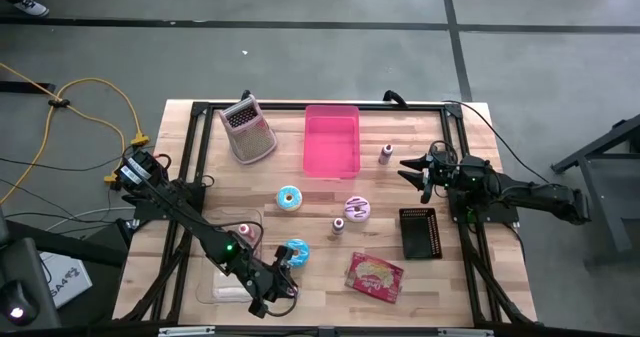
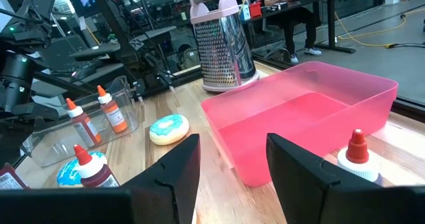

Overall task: Pick & Place Food Item
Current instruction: Put the bottom red large food coloring bottle into the transparent bin

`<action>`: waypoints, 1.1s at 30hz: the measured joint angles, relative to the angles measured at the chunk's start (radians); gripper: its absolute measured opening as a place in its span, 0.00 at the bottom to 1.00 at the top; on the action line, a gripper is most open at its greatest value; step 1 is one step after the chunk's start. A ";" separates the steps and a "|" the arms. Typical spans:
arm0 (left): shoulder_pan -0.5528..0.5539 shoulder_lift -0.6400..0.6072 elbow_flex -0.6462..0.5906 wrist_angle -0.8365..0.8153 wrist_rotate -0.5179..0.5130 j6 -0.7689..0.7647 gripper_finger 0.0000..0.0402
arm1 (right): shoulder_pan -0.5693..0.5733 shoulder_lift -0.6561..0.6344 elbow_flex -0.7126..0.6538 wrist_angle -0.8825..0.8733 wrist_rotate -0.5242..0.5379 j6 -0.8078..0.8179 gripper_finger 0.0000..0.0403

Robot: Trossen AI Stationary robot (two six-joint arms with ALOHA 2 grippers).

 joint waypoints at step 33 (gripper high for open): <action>0.071 -0.320 -0.002 -0.224 -0.005 0.095 0.30 | 0.000 0.000 0.000 0.000 0.000 0.000 0.40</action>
